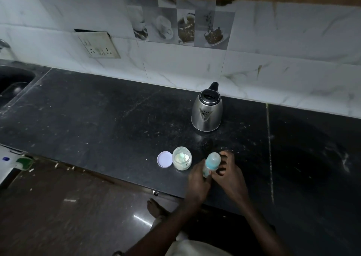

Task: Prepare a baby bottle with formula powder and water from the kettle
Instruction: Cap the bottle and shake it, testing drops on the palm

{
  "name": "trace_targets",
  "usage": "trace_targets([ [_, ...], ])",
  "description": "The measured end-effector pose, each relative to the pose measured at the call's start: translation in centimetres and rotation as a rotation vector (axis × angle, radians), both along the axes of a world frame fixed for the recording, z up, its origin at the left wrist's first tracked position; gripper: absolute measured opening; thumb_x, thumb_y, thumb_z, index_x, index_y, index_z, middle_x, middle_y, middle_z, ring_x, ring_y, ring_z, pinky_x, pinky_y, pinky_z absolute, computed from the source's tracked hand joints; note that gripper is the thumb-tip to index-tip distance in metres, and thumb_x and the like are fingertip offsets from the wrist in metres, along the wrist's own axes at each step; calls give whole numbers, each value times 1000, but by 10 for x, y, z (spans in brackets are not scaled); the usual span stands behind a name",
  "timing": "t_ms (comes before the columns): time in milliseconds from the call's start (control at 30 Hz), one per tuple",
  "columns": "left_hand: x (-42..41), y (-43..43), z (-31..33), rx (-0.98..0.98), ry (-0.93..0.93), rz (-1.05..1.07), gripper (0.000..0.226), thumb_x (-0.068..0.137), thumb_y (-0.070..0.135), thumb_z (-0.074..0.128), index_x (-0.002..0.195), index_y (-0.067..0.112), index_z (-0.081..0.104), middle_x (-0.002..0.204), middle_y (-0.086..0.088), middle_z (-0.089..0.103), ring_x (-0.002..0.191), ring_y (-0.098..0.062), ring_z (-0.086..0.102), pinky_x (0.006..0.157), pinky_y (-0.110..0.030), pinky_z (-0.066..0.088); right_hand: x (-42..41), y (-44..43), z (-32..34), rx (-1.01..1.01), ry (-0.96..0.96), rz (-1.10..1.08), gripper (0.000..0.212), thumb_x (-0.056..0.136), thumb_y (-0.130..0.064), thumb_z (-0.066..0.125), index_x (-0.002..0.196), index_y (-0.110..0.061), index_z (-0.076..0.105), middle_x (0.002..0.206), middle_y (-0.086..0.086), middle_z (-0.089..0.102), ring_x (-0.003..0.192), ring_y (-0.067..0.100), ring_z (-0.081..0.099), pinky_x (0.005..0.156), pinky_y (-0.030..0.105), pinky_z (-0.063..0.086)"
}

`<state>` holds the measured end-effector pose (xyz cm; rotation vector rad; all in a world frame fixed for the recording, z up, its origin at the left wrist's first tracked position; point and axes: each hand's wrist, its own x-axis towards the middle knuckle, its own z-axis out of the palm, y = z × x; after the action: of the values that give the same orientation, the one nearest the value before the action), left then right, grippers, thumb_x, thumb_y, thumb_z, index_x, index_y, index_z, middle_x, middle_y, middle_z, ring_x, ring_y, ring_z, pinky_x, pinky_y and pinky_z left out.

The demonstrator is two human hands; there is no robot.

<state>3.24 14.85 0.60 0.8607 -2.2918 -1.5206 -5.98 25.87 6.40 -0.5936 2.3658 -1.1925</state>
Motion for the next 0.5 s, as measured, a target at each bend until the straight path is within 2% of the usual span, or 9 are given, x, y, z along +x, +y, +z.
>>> trace_targets([
  [100,-11,-6,-13,-74,-34,-1,36,99,31,66,133,18,66,128,1,71,118,-15,66,101,-37,53,-2,-6,-14,36,29,-13,80,76,-29,89,139,-41,40,124,-18,66,98,1,71,85,42,63],
  [233,-19,-10,-21,-98,-28,-4,20,96,24,65,116,22,67,113,5,72,105,-11,66,90,-32,54,-3,-12,-28,57,17,-51,72,77,-45,86,135,-44,44,126,-16,65,103,5,69,85,43,62],
  [333,-24,-13,-26,-94,-44,-19,10,94,24,65,103,27,64,105,8,71,97,-7,66,81,-25,51,-4,-14,-37,77,11,-83,68,78,-47,83,134,-45,45,127,-16,64,107,9,68,86,44,62],
  [400,-28,-14,-26,-90,-49,-25,13,93,23,65,94,35,60,98,13,70,91,-3,66,75,-20,48,-6,-16,-40,96,12,-94,67,79,-49,82,134,-45,45,129,-15,63,109,11,68,87,45,61],
  [500,-33,-18,-33,-72,-76,-33,10,94,28,63,94,37,59,96,13,70,91,-5,68,75,-30,55,-7,-20,-44,125,26,-86,67,80,-48,81,137,-45,44,133,-14,62,111,11,66,88,44,61],
])
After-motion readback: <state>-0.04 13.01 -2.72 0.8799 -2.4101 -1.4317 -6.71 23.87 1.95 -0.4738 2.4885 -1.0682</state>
